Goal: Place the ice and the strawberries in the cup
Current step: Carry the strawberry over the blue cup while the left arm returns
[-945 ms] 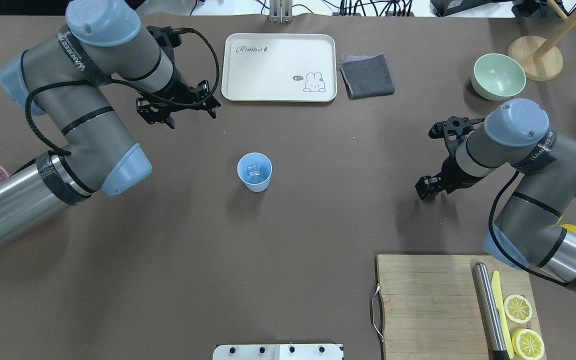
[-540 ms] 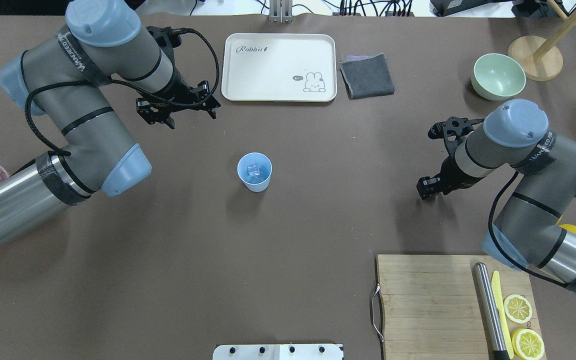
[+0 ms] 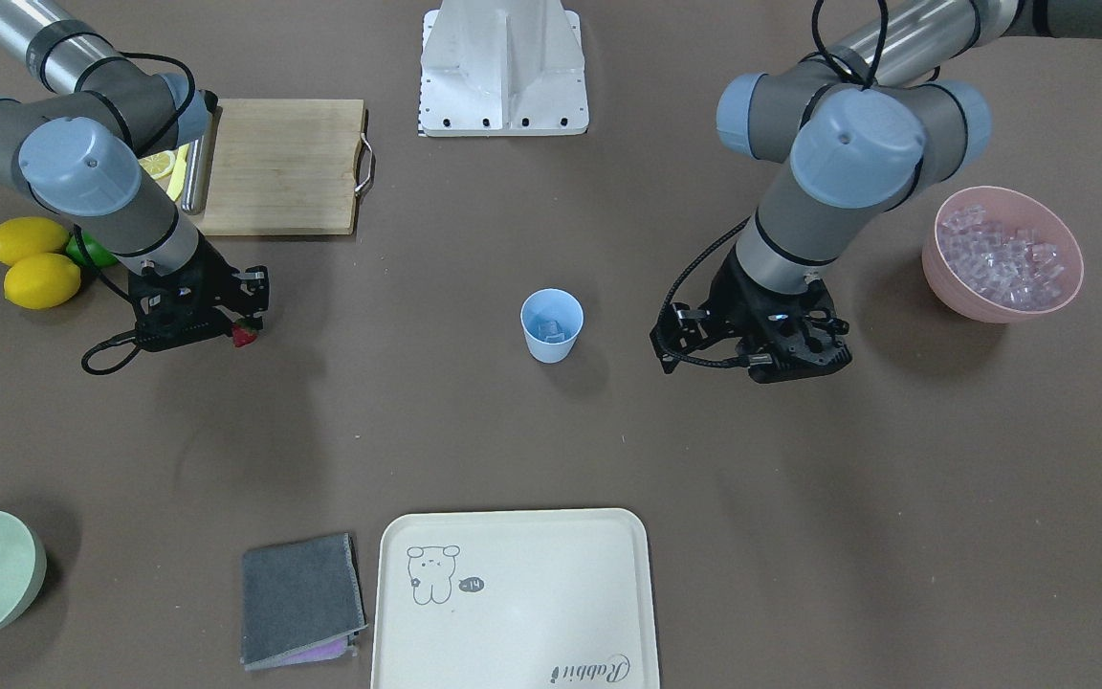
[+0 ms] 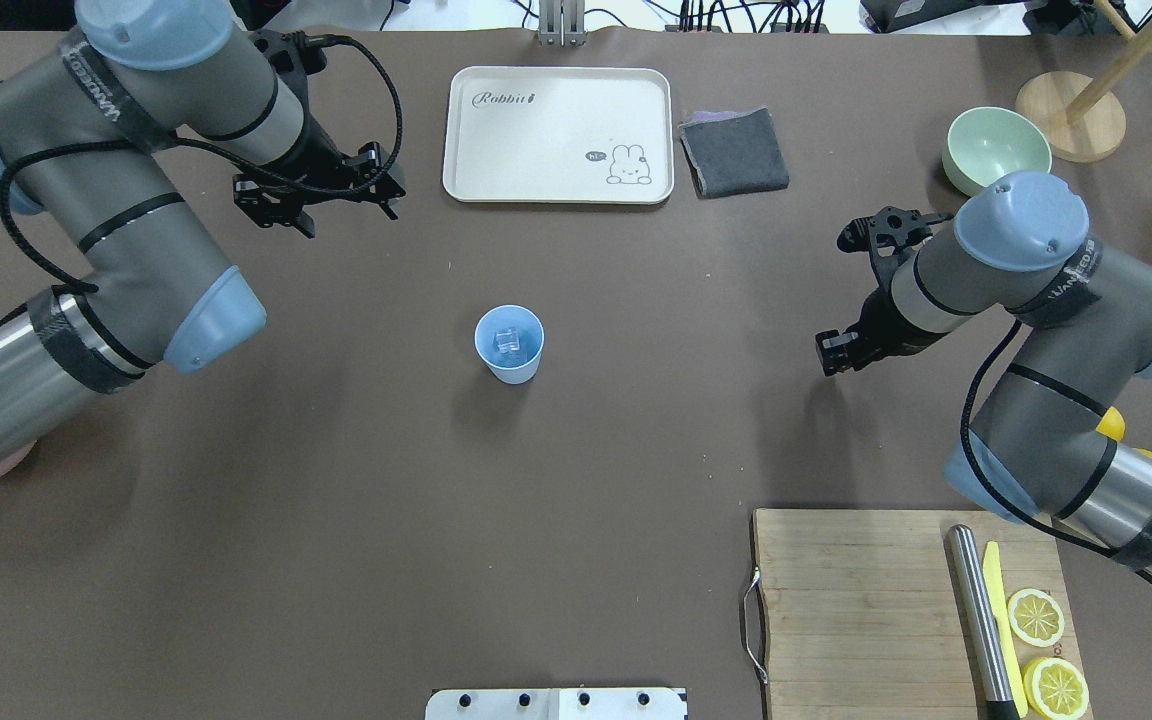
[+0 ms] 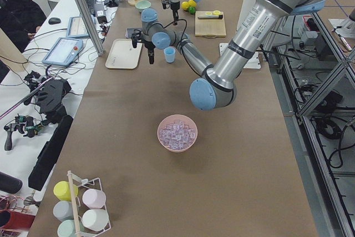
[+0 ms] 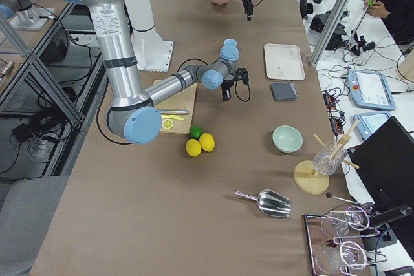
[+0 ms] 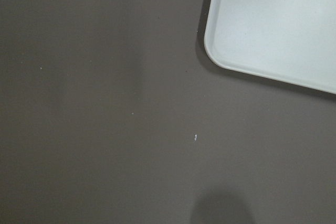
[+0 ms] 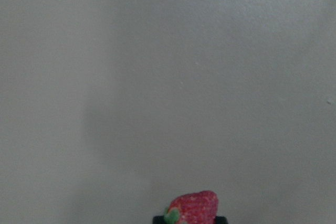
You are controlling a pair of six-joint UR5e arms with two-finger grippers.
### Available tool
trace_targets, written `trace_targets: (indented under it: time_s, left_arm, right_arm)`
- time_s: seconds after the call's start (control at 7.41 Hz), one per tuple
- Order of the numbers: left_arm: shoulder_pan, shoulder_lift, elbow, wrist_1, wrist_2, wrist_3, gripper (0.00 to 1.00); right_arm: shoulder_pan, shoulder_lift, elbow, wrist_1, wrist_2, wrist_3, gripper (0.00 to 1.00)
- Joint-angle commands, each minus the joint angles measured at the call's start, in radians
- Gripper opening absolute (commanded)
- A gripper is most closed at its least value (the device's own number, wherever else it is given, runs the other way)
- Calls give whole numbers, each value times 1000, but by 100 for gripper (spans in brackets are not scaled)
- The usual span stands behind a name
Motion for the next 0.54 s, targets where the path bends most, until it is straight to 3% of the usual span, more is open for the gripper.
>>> trace_targets:
  time_s: [0.0, 0.14, 0.41]
  left_arm:
    - [-103, 137, -42, -5, -49, 240, 96]
    - [-139, 210, -67, -12, -58, 310, 96]
    - [-215, 261, -68, -3, -60, 450, 96]
  right_arm:
    - [-17, 117, 26, -6, -2, 131, 0]
    - [-38, 182, 24, -6, -2, 194, 0]
    - [-116, 358, 11, -145, -75, 263, 0]
